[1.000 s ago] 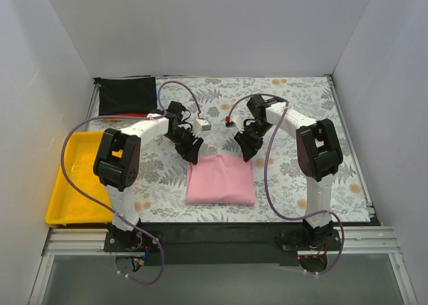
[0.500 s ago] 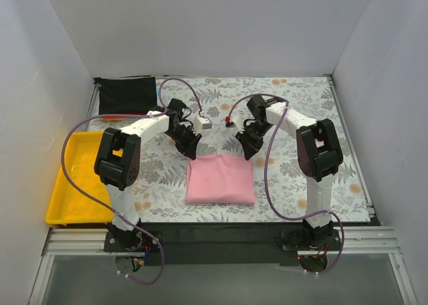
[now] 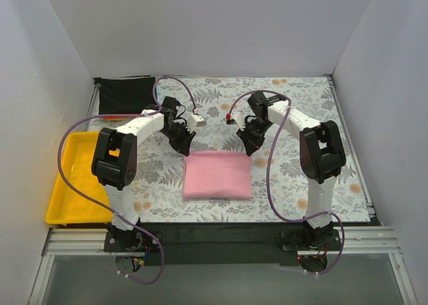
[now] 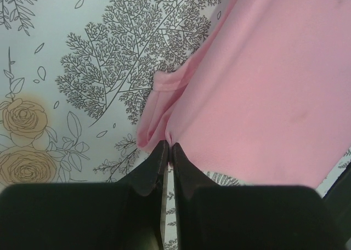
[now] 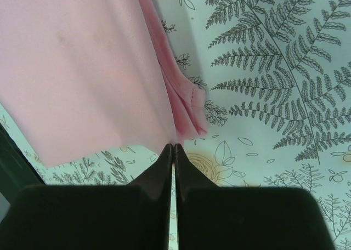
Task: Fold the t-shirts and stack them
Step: Fold the tshirt
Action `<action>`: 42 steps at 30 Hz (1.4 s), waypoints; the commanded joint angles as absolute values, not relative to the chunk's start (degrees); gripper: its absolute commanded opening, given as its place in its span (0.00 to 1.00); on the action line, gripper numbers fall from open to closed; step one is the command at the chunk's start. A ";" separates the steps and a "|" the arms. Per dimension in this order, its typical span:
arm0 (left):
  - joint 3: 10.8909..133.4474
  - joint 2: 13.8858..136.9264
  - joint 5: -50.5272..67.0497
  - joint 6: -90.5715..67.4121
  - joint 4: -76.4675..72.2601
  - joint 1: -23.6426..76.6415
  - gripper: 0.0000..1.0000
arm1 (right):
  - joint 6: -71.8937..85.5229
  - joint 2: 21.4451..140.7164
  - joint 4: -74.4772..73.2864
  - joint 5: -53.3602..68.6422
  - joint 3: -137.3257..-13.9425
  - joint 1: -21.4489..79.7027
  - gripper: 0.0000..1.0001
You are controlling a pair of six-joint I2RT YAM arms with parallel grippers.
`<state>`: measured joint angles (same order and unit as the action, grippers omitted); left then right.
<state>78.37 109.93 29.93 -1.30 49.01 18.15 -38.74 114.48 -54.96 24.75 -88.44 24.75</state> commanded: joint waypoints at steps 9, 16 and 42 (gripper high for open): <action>82.70 106.09 30.50 -0.18 51.41 16.96 0.02 | -36.48 115.49 -56.51 25.84 -94.57 24.43 0.01; 83.23 105.03 30.50 1.58 53.53 17.05 0.02 | -36.04 116.28 -57.04 25.84 -96.76 25.75 0.01; 82.01 104.51 27.94 -11.59 45.88 12.57 0.36 | -30.67 124.72 -52.38 20.04 -98.88 26.10 0.01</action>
<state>81.93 111.07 26.96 -6.79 46.89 13.32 -31.24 125.23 -52.64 21.63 -98.26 26.35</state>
